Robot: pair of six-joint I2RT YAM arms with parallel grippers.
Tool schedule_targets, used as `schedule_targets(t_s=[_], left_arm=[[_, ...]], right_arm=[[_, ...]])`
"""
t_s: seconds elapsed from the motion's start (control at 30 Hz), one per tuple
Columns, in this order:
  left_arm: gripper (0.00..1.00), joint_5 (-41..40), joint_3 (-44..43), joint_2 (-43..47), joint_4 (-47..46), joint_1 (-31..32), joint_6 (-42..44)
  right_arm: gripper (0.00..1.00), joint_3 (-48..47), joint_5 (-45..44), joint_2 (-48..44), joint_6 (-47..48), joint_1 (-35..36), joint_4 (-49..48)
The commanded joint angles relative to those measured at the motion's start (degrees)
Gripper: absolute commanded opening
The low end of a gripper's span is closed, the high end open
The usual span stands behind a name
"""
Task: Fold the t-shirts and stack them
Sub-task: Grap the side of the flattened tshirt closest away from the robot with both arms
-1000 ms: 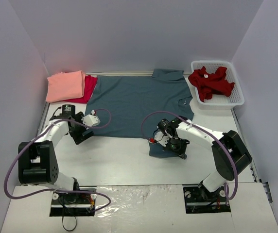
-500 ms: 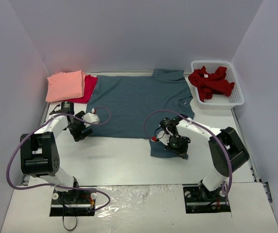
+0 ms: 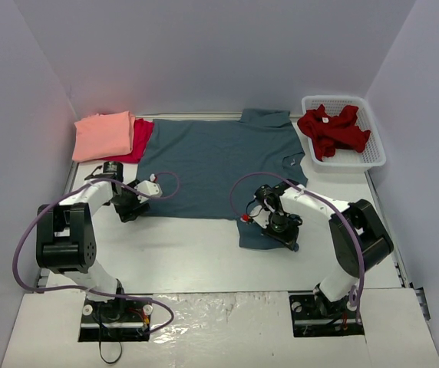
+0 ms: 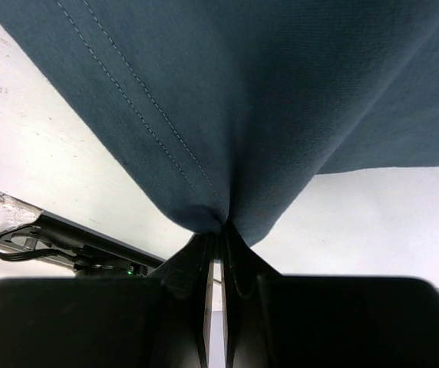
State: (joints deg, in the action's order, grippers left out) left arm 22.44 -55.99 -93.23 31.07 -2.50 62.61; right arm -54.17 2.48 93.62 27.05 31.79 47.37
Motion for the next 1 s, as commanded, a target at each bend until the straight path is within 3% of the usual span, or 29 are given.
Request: schedule_targets(t_s=[0.0, 0.13, 0.23, 0.3, 0.43, 0.97], left_arm=[[0.58, -0.37, -0.62, -0.02, -0.57, 1.27, 0.5], [0.54, -0.81, -0.97, -0.81, -1.19, 1.89, -0.21], [0.41, -1.43, -1.58, -2.56, -0.58, 1.89, -0.21], [0.26, -1.43, -1.76, -2.83, -0.13, 1.89, -0.12], [0.12, -1.17, -0.97, -2.05, -0.13, 1.8, 0.14], [0.11, -3.45, 2.37, 4.98, 3.29, 1.89, 0.41]], right_arm=[[0.0, -1.2, 0.24, 0.77, -0.07, -0.59, 4.39], [0.0, -1.2, 0.33, 0.68, -0.07, -0.94, 4.39], [0.0, -1.2, 0.33, 0.33, -0.07, -1.12, 4.39], [0.0, -1.11, 0.33, 0.16, -0.07, -1.29, 4.39], [0.0, -1.2, 0.24, 0.15, -0.15, -1.47, 4.39], [0.0, -2.25, -0.9, -3.7, -0.42, -2.43, 6.5]])
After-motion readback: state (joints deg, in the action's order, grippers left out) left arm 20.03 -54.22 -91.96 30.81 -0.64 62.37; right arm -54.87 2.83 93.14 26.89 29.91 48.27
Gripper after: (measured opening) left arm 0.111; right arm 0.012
